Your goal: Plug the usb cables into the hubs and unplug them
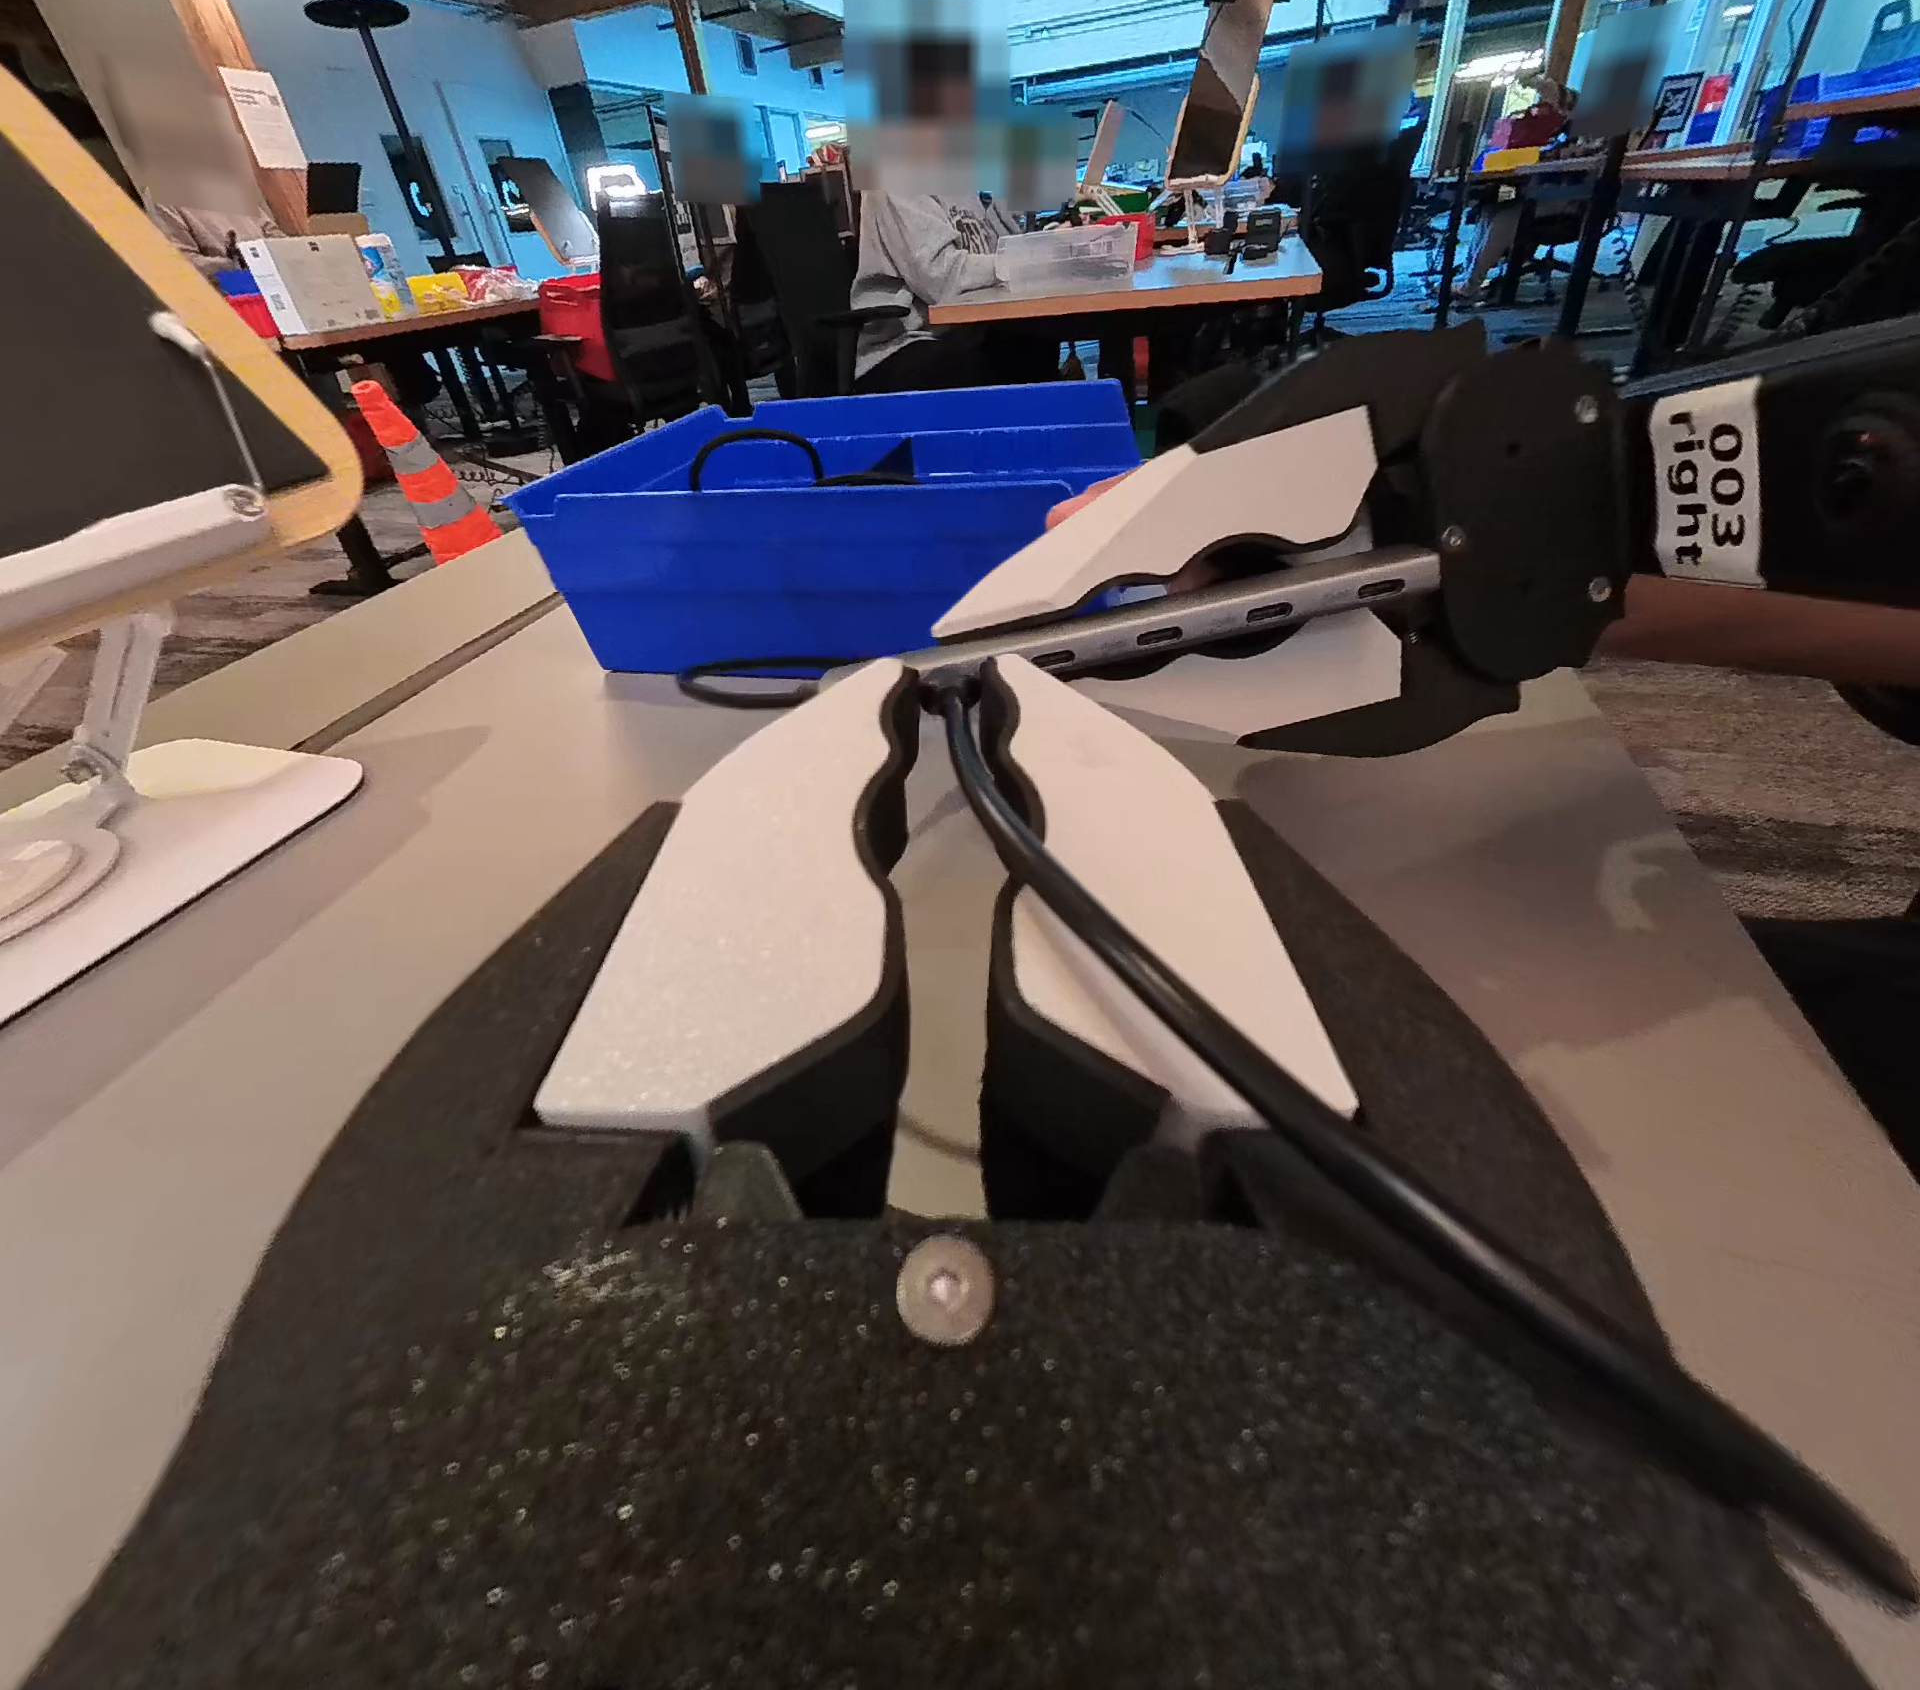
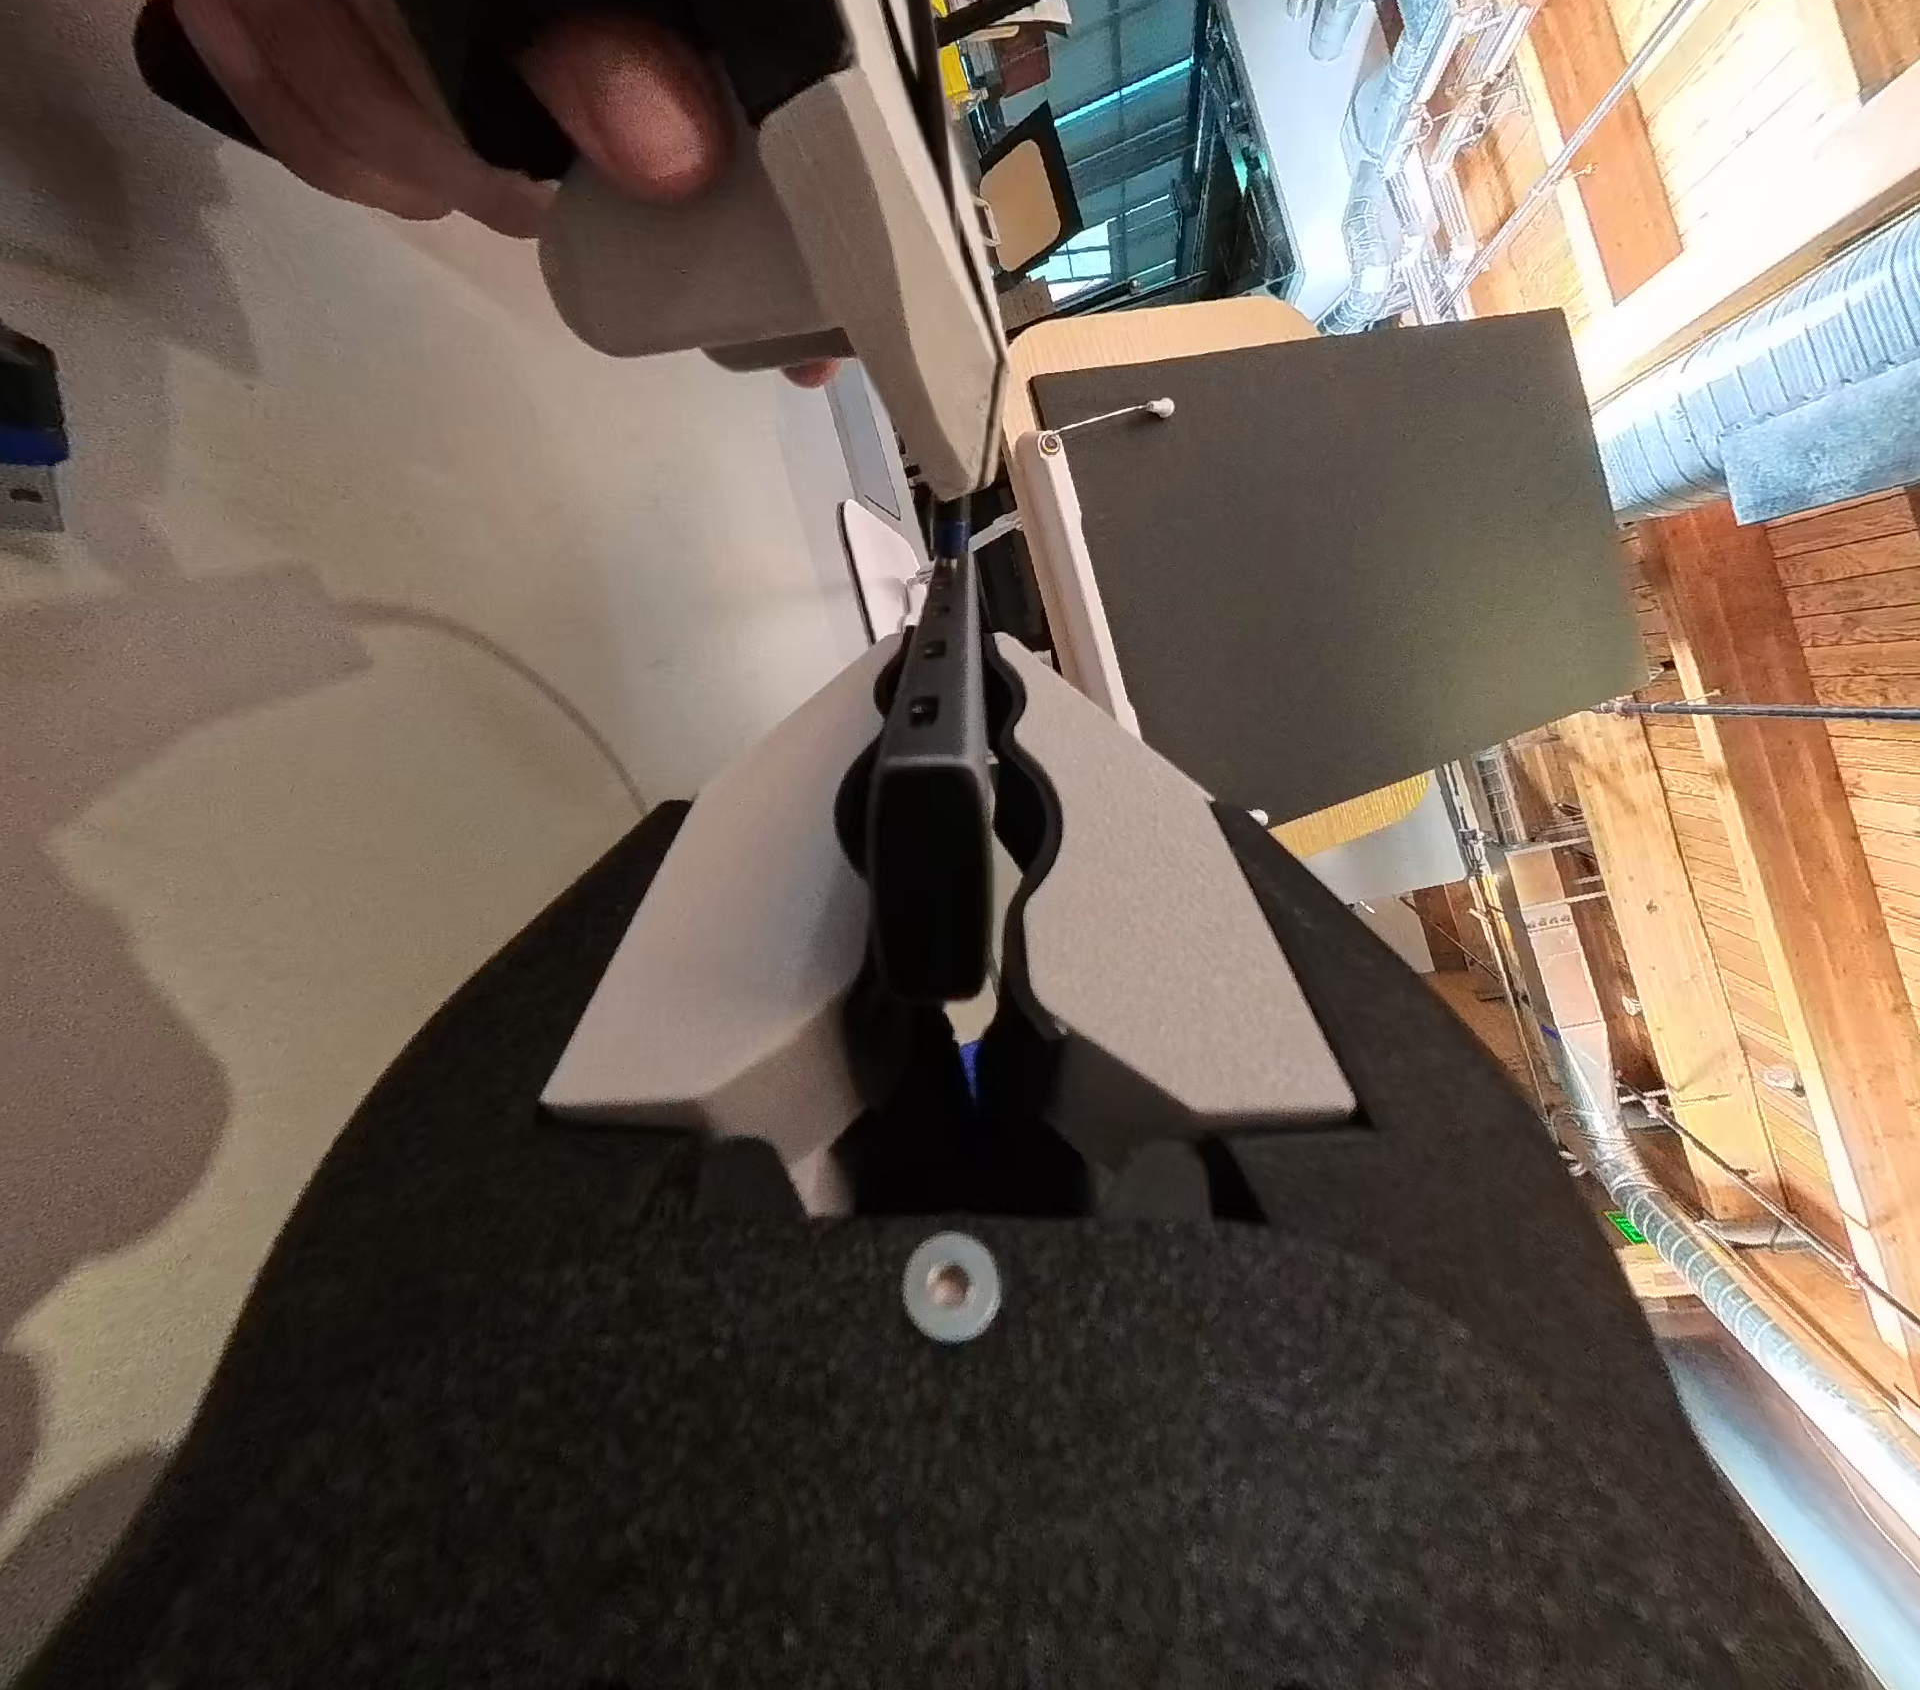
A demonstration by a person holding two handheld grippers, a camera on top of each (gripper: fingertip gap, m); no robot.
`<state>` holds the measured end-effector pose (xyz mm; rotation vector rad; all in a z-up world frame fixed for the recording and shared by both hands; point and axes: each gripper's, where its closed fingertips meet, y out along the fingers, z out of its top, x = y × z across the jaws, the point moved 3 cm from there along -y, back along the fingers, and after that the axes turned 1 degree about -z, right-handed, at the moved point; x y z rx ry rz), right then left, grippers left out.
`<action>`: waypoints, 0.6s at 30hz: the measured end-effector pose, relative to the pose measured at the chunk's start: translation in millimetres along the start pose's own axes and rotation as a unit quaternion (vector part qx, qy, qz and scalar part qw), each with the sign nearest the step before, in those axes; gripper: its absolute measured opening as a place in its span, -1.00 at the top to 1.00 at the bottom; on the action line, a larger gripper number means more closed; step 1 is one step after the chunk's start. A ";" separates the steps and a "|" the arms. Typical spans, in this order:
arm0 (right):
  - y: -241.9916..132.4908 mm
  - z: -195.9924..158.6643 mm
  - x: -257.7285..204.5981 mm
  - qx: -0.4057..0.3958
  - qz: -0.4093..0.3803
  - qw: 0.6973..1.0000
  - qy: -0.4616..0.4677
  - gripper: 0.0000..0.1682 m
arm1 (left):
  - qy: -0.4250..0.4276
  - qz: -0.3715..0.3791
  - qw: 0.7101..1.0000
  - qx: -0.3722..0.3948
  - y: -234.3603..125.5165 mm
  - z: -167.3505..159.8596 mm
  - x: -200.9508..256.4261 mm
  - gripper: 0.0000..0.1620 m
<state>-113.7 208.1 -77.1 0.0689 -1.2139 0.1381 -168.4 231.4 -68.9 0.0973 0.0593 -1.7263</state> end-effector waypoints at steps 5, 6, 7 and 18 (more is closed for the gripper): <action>-2.2 0.6 -0.8 0.007 0.006 1.000 0.003 0.91 | 0.002 0.006 1.000 0.005 0.7 0.2 3.3 0.87; -2.6 -0.5 -1.9 0.007 0.010 1.000 0.000 0.91 | 0.003 0.006 1.000 0.002 1.3 -1.1 3.9 0.86; -2.7 -1.3 -3.3 0.006 0.014 1.000 -0.002 0.91 | 0.008 0.007 1.000 -0.003 1.9 -2.6 4.3 0.86; 1.1 -6.0 -9.9 -0.010 0.022 1.000 0.018 0.91 | 0.008 0.028 0.999 -0.018 5.7 -9.6 3.7 0.87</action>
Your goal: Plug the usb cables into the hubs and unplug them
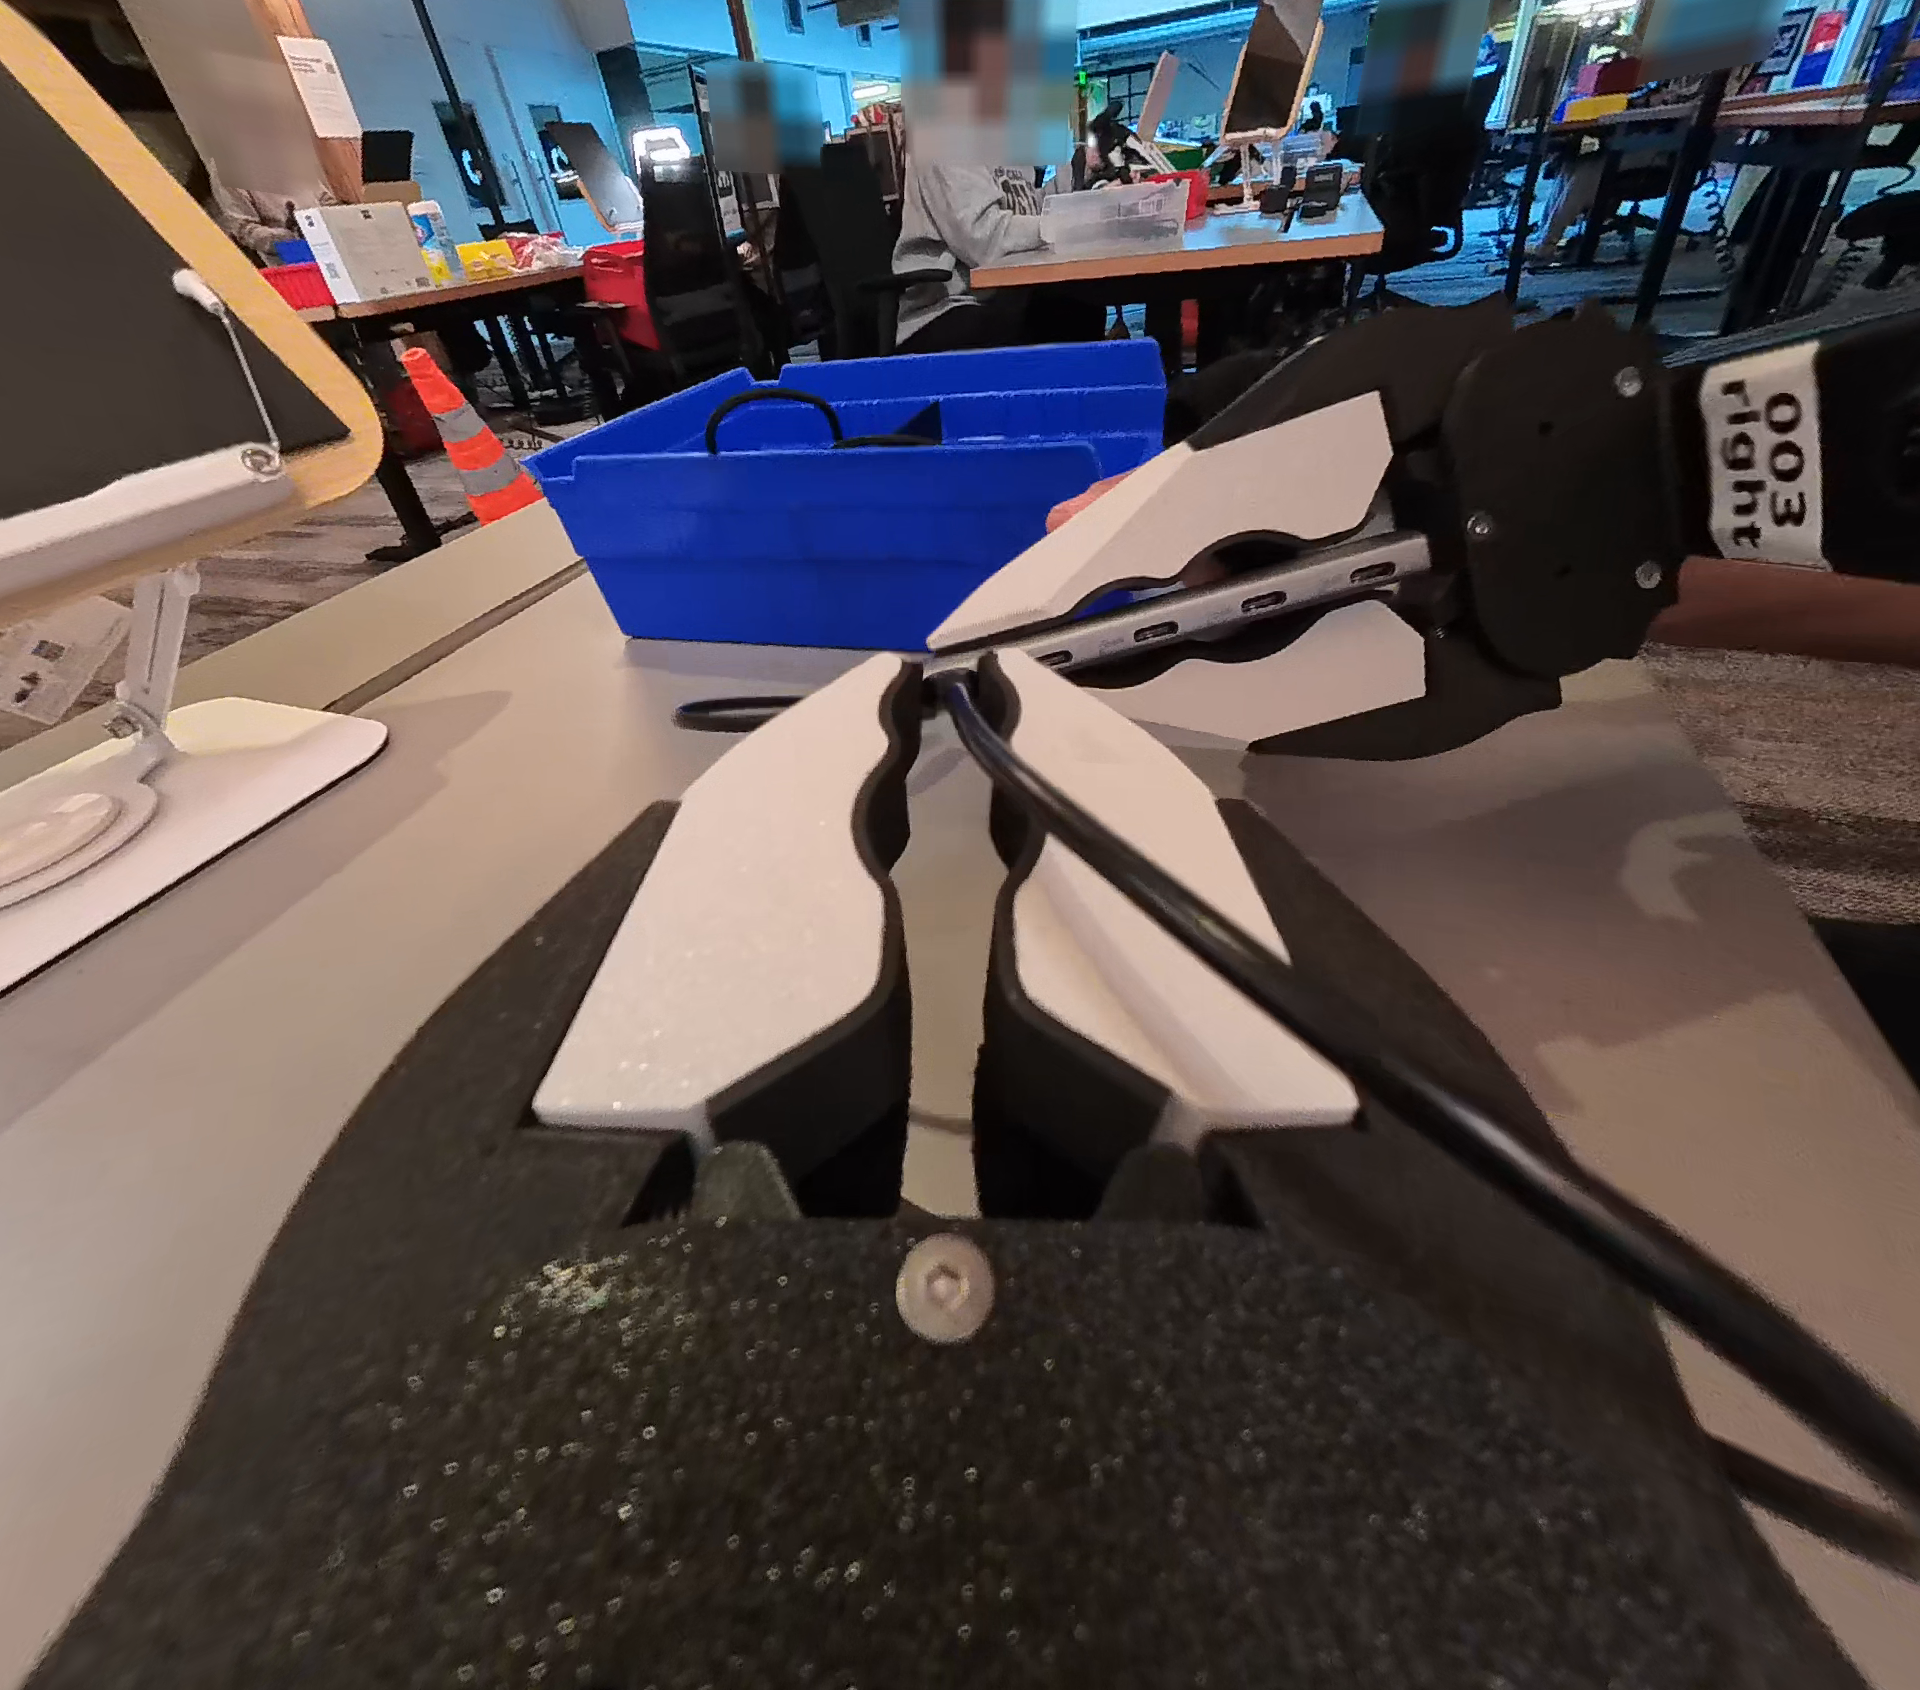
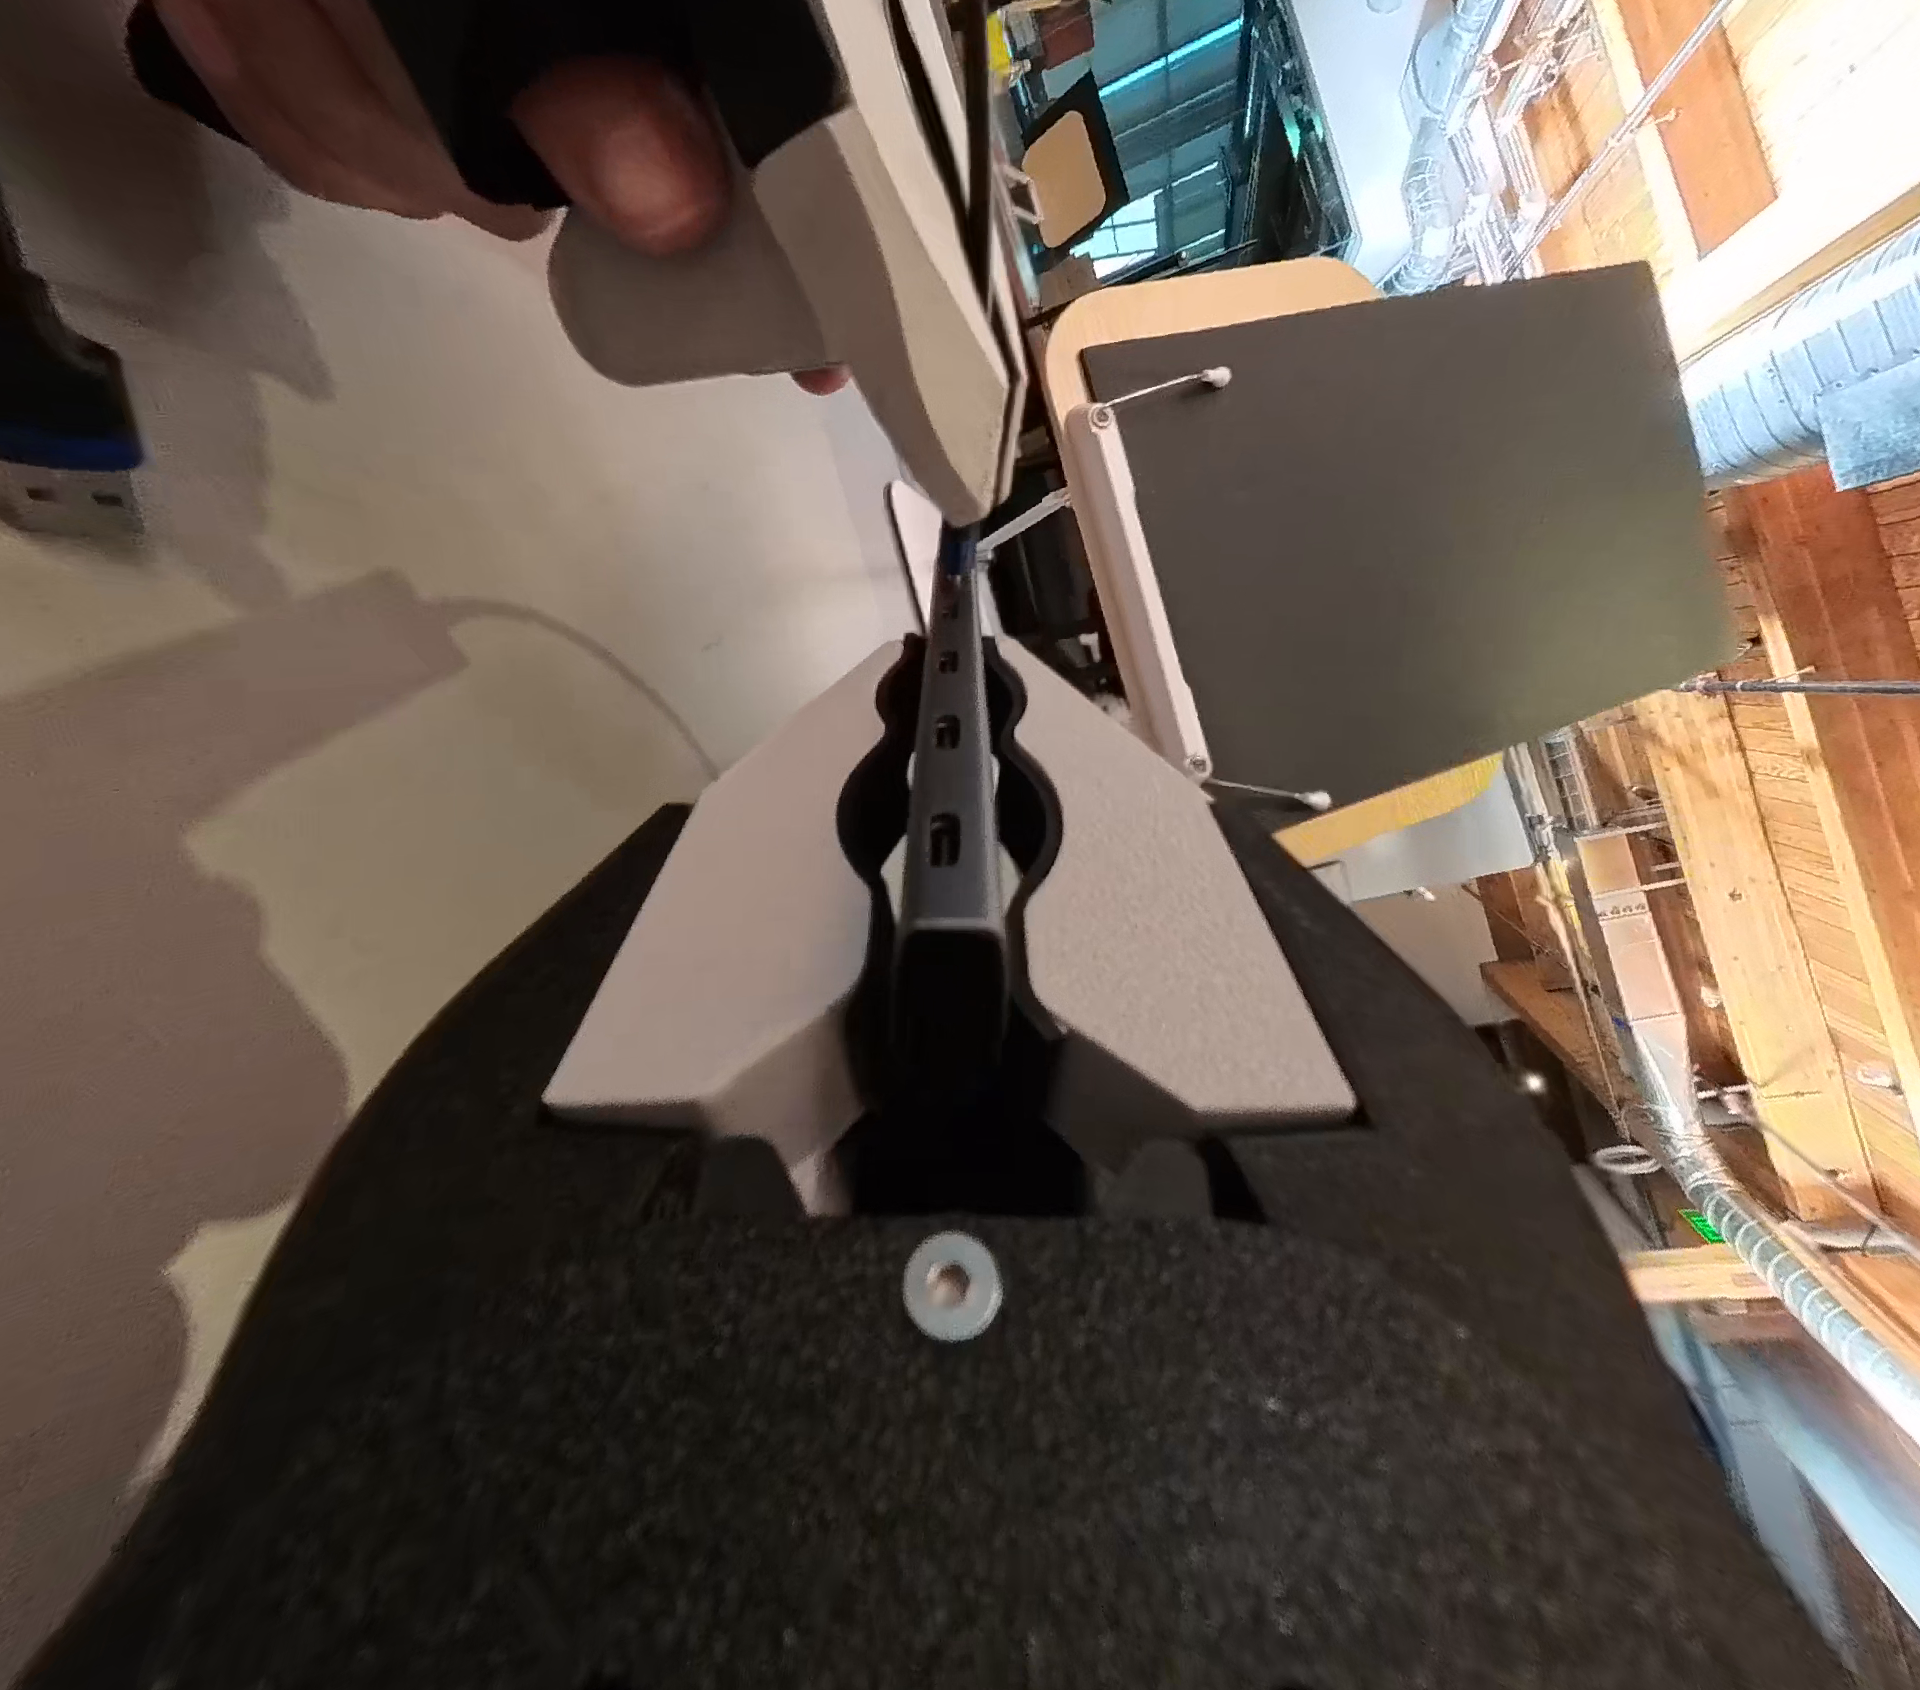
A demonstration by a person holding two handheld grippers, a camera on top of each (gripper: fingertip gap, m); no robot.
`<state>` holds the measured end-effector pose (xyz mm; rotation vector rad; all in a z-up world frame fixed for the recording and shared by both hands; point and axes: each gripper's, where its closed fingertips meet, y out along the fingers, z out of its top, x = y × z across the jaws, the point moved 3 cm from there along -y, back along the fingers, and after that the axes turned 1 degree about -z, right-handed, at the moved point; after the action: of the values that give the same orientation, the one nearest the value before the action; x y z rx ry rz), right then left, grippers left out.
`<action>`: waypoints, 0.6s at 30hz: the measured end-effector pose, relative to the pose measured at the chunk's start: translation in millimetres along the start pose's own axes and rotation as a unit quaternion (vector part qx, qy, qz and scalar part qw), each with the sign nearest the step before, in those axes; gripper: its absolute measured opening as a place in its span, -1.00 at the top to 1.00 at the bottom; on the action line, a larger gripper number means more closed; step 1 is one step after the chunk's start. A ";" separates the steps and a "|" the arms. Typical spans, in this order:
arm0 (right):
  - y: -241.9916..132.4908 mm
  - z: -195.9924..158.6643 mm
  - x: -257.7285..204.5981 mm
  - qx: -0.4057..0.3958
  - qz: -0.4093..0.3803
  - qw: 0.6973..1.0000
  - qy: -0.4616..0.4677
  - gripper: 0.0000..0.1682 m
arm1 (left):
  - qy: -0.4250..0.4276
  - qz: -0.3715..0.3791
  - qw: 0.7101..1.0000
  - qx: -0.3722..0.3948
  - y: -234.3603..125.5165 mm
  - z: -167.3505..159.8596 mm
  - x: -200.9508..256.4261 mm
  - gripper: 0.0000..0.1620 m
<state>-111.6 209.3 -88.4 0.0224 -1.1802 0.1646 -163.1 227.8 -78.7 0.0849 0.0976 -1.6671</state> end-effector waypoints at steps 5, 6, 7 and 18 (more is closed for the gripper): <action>12.7 -1.2 2.3 0.029 0.009 0.998 0.063 0.90 | -0.022 0.006 1.000 -0.016 -2.6 0.3 -12.7 0.87; 18.5 0.5 2.3 0.040 0.013 0.996 0.073 0.91 | -0.029 0.018 0.999 -0.018 -6.4 1.8 -17.8 0.87; 26.7 -0.1 2.4 0.038 0.017 0.996 0.079 0.91 | -0.038 0.038 0.998 -0.025 -12.0 2.2 -24.1 0.85; 115.9 -3.5 6.9 0.112 -0.020 0.985 0.127 0.91 | -0.150 0.224 0.957 -0.106 -152.7 -1.0 -2.6 0.75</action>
<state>-122.1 325.0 -91.3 0.2178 -0.9024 0.2567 -314.7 245.3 -77.3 -0.2904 0.0221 -1.1921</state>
